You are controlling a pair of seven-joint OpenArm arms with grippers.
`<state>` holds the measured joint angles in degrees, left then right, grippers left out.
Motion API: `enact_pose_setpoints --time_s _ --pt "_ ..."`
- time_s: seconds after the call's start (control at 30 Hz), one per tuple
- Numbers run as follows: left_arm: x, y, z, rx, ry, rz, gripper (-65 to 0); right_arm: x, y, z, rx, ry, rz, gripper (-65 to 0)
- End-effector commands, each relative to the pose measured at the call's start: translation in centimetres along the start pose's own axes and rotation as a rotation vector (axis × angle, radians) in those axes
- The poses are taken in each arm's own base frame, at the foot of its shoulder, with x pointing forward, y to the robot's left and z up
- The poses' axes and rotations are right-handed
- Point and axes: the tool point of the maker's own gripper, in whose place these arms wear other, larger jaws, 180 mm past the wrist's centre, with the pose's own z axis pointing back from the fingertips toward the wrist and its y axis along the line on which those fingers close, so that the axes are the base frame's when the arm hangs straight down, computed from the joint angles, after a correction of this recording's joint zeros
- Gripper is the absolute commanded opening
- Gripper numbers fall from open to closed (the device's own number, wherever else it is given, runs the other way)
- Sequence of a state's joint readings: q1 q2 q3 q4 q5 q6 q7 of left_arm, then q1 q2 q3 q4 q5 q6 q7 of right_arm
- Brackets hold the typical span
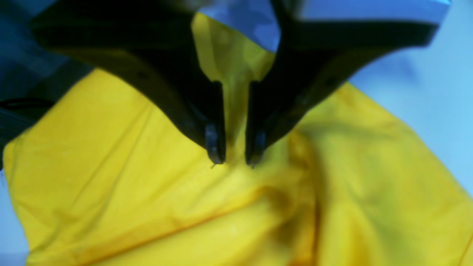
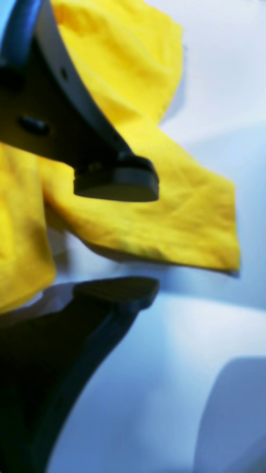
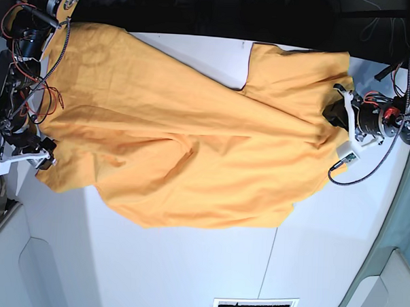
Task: Layout the t-shirt on the table in an organized manner, then fold the t-shirt properly
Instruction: 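Drag the shirt edge with the right gripper along the table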
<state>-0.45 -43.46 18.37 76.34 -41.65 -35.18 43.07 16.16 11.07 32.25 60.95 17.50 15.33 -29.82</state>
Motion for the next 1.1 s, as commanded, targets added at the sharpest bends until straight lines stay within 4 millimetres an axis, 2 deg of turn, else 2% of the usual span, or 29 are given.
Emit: enact_pose_setpoints --time_s 0.0,0.1,0.23,0.37,0.43,0.53,0.57,0.67,0.77,0.93,1.07 --pt "0.7 0.6 0.8 0.011 -0.023 -0.013 -54.7 2.3 0.0 0.3 0.006 -0.059 -0.006 -32.9" --pt "0.1 0.4 0.6 0.007 -0.012 -0.011 -54.7 1.6 -0.4 0.0 0.006 -0.041 -0.032 -32.9" --pt "-0.1 0.4 0.6 0.008 -0.008 -0.011 -54.7 -0.9 0.2 -0.9 0.06 0.007 -0.071 -32.9" --pt "-0.1 0.4 0.6 0.008 -0.01 -0.009 -54.7 -2.4 2.1 -1.3 0.161 0.029 -0.086 -33.2" --pt "-0.2 0.5 0.6 0.012 -0.007 -0.012 -54.7 -2.6 2.8 -1.3 0.177 0.029 -0.085 -39.4" --pt "-0.5 0.8 0.5 0.022 0.002 -0.011 -54.7 -2.5 3.1 -1.4 0.184 0.015 -0.085 -60.1" --pt "-0.8 1.0 0.5 0.027 0.005 -0.007 -54.7 -2.4 3.2 -1.4 0.19 0.012 -0.08 -65.0" --pt "-2.0 1.9 0.2 0.049 0.023 0.013 -54.7 -1.6 3.2 -0.8 0.217 0.006 -0.045 -65.0" --pt "-3.8 2.8 -0.1 0.07 0.066 0.043 -56.9 -0.2 1.9 0.3 0.205 0.003 -0.047 -65.0" --pt "-6.6 3.5 -0.3 0.078 0.127 0.107 -58.1 2.7 -1.9 4.2 0.168 -0.119 -0.06 -65.0" --pt "-7.0 3.5 -0.7 0.083 0.145 0.1 -58.1 1.5 -4.2 6.3 0.12 -0.092 -0.044 -65.0"
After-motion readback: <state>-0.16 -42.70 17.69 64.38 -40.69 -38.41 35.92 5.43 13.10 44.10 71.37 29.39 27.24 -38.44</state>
